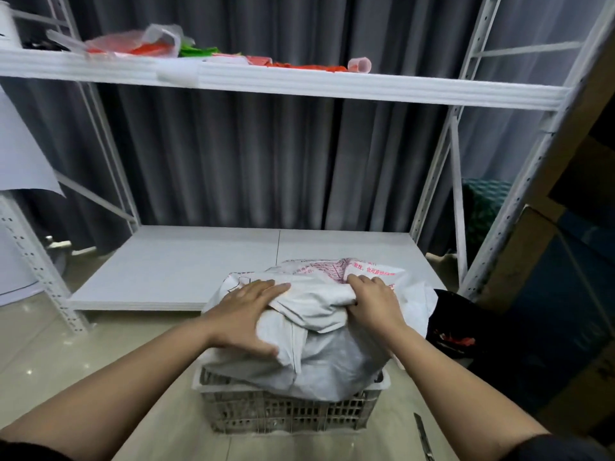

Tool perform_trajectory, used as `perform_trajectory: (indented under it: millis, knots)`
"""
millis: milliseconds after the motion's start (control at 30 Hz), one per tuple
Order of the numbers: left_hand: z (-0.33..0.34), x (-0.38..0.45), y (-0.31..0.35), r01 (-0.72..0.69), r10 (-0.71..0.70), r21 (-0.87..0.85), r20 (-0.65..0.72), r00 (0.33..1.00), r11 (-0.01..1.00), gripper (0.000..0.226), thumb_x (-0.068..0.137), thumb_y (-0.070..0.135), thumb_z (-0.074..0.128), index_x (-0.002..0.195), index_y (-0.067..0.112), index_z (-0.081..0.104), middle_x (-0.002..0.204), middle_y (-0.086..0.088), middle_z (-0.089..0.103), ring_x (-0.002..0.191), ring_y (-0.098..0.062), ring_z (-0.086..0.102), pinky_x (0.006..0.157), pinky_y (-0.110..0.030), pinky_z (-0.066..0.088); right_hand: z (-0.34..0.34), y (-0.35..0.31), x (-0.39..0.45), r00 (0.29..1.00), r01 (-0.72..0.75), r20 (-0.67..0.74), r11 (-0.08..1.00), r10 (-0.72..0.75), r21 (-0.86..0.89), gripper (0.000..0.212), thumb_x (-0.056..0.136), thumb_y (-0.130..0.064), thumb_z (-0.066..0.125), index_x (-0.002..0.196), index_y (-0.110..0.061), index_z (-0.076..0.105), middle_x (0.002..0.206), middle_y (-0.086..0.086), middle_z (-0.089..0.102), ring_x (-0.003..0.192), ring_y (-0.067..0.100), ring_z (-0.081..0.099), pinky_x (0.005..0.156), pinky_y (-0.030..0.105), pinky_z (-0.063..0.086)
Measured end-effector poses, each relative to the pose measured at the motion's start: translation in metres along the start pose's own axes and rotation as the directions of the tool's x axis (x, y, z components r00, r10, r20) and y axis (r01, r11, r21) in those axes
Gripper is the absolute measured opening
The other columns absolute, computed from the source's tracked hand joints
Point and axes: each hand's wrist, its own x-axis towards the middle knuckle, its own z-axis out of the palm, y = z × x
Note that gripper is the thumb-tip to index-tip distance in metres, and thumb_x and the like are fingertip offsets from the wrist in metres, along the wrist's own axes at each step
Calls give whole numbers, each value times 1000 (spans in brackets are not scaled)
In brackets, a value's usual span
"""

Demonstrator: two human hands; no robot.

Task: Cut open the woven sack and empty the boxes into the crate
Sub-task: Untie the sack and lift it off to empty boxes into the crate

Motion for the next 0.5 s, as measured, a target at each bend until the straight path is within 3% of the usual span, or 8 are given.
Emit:
perform_trajectory:
  millis: [67, 133, 200, 267, 300, 433, 500]
  knots:
    - [12, -4, -2, 62, -57, 198, -33, 998, 978, 113, 59, 70, 54, 151, 32, 1, 155, 0, 18, 142, -21, 22, 112, -41, 24, 0, -2, 1, 999, 17, -47, 984, -9, 178, 23, 76, -13, 52, 95, -24, 50, 99, 2, 62, 94, 30, 52, 66, 35, 37]
    - [17, 3, 3, 170, -137, 191, -177, 975, 967, 94, 66, 50, 67, 145, 19, 27, 139, -4, 41, 129, -25, 42, 101, -40, 34, -7, -8, 4, 999, 45, -35, 945, -35, 325, 24, 72, -14, 49, 80, -34, 39, 86, -6, 56, 90, 28, 53, 69, 41, 46]
    - [12, 14, 6, 235, -162, 179, -348, 924, 955, 58, 60, 22, 76, 114, 13, 55, 109, -7, 61, 101, -31, 60, 81, -40, 45, -17, -13, 13, 994, 106, -66, 923, -88, 369, 25, 69, -18, 44, 71, -40, 34, 77, -12, 47, 86, 26, 52, 71, 48, 48]
    - [-4, 20, 6, 264, -145, 200, -469, 871, 943, 43, 52, 4, 75, 92, 10, 60, 87, -10, 63, 81, -34, 64, 62, -39, 48, -38, -20, 26, 980, 175, -158, 917, -125, 358, 20, 68, -20, 41, 72, -40, 39, 79, -10, 51, 85, 25, 52, 72, 49, 48]
    - [-18, 23, 6, 280, -160, 168, -509, 846, 945, 37, 56, 2, 72, 90, 10, 60, 87, -12, 62, 81, -35, 62, 60, -39, 46, -53, -25, 33, 968, 201, -215, 915, -131, 349, 16, 69, -21, 41, 76, -34, 44, 83, -6, 55, 86, 27, 52, 73, 48, 48]
    - [-106, 41, 10, 311, -202, -1, -764, 613, 950, 10, 83, 9, 53, 93, 9, 54, 97, -16, 56, 90, -37, 52, 67, -43, 37, -129, -30, 69, 889, 273, -418, 949, -187, 156, 22, 74, -15, 54, 95, -14, 51, 95, 11, 55, 89, 34, 49, 74, 47, 43]
    - [-134, 48, 11, 254, -295, -185, -803, 518, 949, 12, 81, 8, 53, 93, 9, 54, 97, -17, 55, 90, -37, 52, 73, -41, 36, -160, -23, 78, 928, 242, -307, 968, -210, 70, 34, 76, -26, 57, 107, -17, 47, 102, 9, 54, 93, 33, 51, 78, 46, 46]
